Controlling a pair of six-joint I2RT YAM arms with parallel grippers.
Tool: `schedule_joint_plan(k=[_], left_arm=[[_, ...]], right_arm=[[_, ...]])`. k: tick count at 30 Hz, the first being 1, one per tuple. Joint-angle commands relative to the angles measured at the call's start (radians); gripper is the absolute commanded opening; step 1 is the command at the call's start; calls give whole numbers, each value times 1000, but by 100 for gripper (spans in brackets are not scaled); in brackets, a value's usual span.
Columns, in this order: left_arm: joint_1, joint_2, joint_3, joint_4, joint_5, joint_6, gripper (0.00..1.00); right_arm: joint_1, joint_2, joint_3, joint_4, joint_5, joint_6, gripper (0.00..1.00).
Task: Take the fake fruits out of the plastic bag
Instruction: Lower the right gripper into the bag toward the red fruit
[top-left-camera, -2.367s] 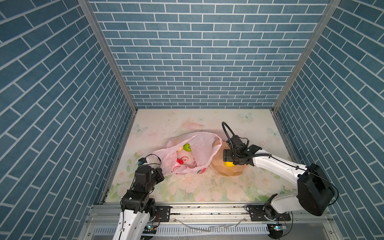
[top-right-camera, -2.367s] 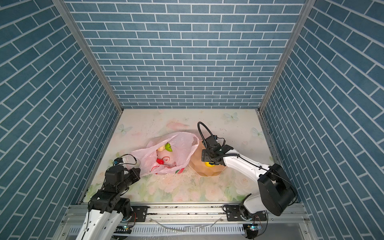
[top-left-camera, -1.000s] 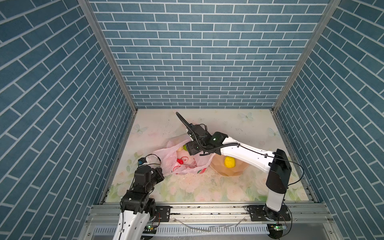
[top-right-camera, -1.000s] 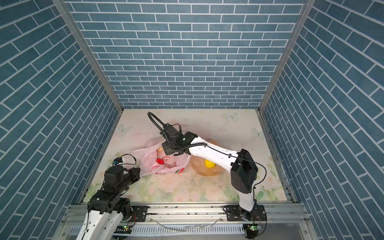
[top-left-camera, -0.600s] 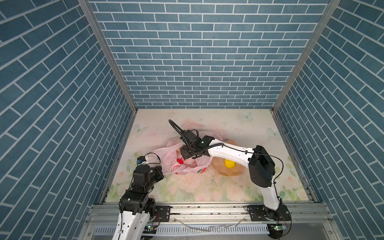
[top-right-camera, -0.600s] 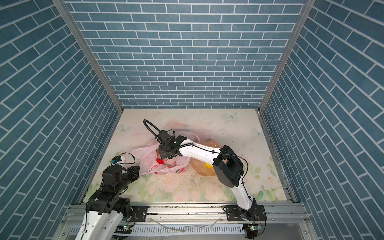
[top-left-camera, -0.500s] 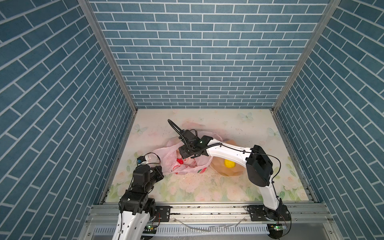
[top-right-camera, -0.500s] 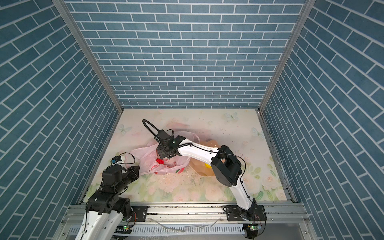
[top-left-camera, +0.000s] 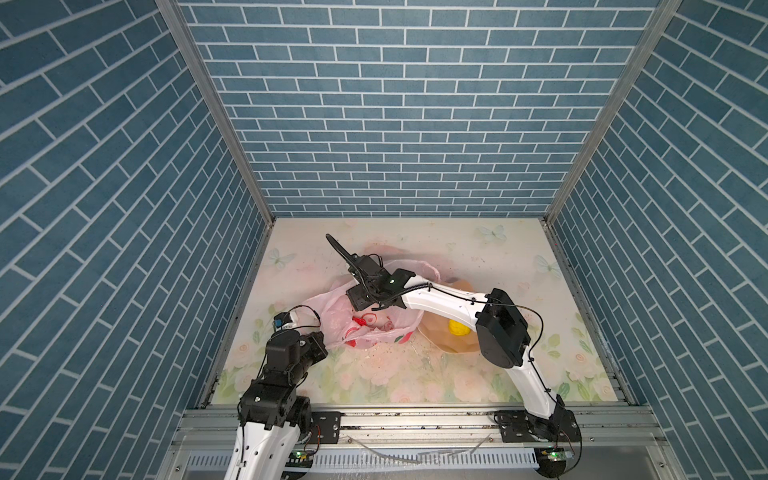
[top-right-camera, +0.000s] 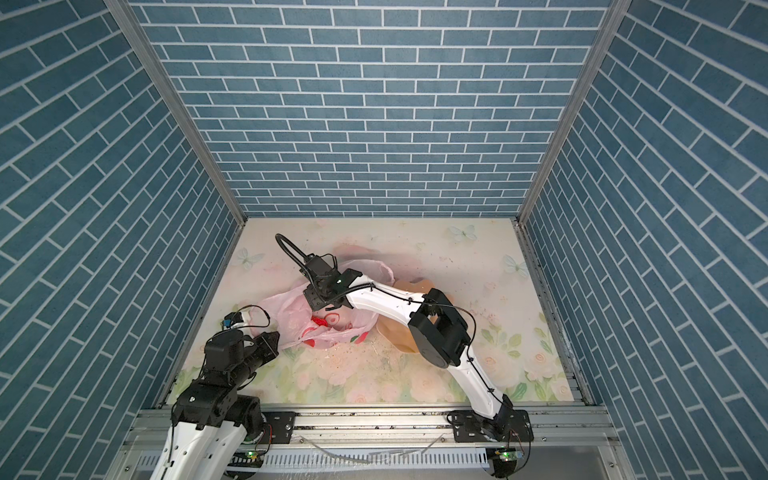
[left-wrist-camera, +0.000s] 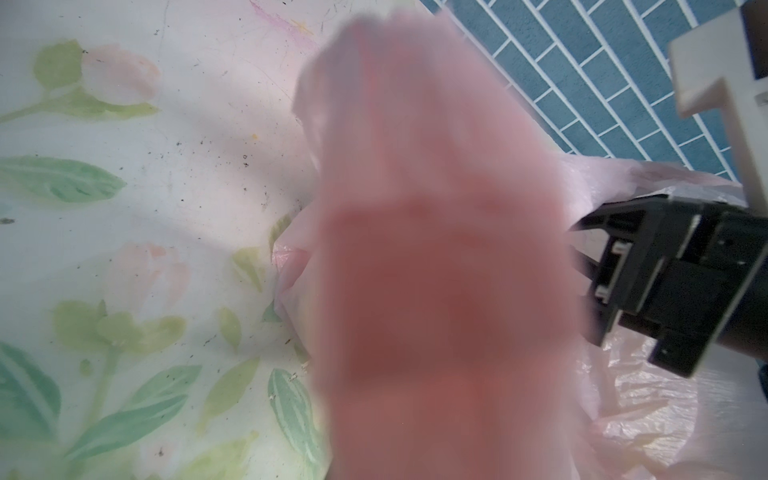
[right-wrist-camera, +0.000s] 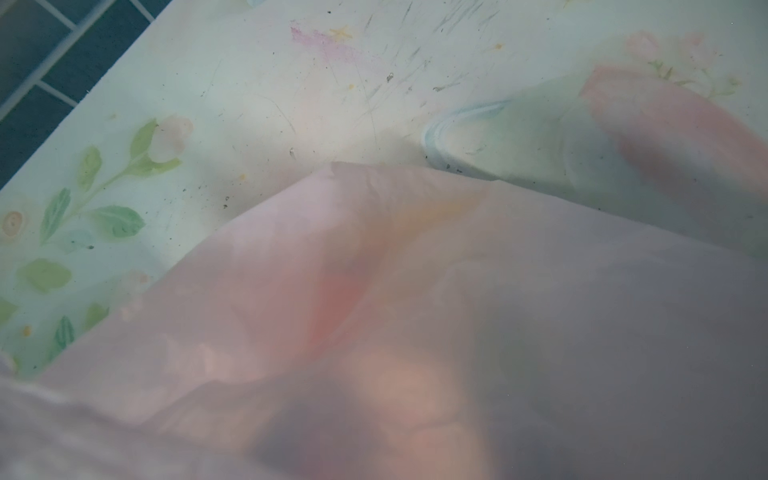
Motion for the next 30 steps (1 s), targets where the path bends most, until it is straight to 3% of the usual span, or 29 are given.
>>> schedule_joint_plan(k=[1,14,30], left_arm=[[-3,-13,27,-12,4,-2,14],[-3,-9,26,-12,-2,-1,14],[-4,-5,24,-6,11,4,14]], right_arm=[[-11,39,56,4,4,-57,68],[-26,83,85,57,-18,-79,78],[-42,165,135,129,-14,-34,83]])
